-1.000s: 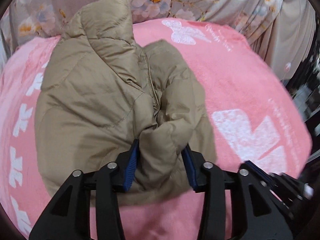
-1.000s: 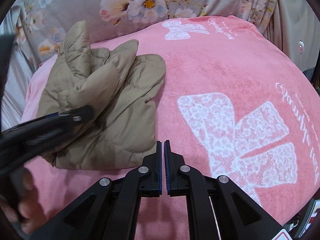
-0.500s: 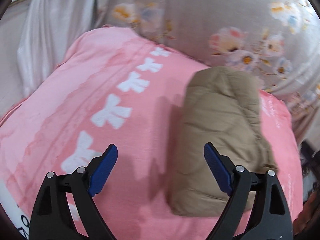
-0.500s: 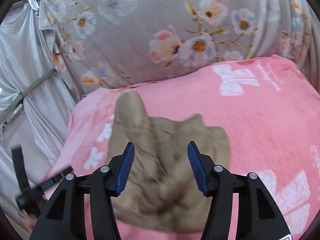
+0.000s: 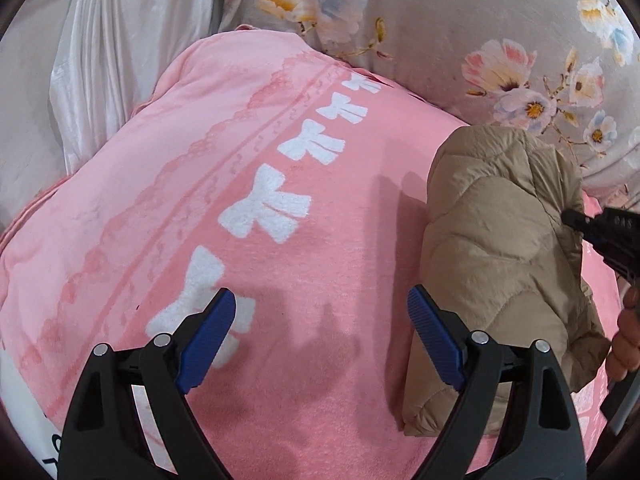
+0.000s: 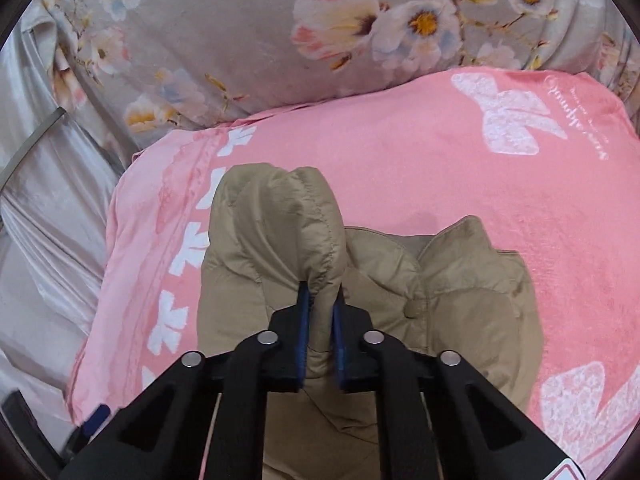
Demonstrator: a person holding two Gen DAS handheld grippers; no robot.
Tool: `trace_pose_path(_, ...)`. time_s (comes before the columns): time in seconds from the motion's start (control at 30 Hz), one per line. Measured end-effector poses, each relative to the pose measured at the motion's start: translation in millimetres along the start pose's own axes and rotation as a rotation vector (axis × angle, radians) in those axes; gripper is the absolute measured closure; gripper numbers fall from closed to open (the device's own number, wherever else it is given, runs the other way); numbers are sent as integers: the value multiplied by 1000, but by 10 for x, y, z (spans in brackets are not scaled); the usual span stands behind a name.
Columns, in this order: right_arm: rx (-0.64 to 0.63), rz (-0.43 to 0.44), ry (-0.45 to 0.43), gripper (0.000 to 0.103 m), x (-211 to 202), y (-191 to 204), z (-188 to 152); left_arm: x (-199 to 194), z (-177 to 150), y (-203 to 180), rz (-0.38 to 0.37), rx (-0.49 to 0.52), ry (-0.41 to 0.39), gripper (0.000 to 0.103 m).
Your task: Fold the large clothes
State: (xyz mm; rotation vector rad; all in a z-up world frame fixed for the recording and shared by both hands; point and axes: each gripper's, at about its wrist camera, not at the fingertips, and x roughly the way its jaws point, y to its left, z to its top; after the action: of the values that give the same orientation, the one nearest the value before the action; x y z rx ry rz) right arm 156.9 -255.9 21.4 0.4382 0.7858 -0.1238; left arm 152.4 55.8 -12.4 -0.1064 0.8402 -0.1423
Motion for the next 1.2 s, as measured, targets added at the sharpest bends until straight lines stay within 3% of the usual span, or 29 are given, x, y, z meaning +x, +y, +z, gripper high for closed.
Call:
trace_pose_path(0.17, 30, -90, -104, 97, -393, -489, -276, -38, 89, -384, -48, 62, -22, 18)
trace_pose_path(0.4, 71, -198, -108, 98, -339, -1034, -477, -21, 181, -1408, -128, 209, -36, 18)
trace_pose_path(0.6, 93, -220, -114, 98, -181, -1262, -574, 300, 115, -2035, -91, 279, -6, 18)
trace_pose_path(0.8, 80, -232, -129, 97, -3, -1335, -630, 553, 24, -2301, -61, 306, 4, 18)
trace_pose_path(1.2, 50, -239, -134, 95, 345, -1423, -647, 927, -85, -2376, -44, 295, 6, 7)
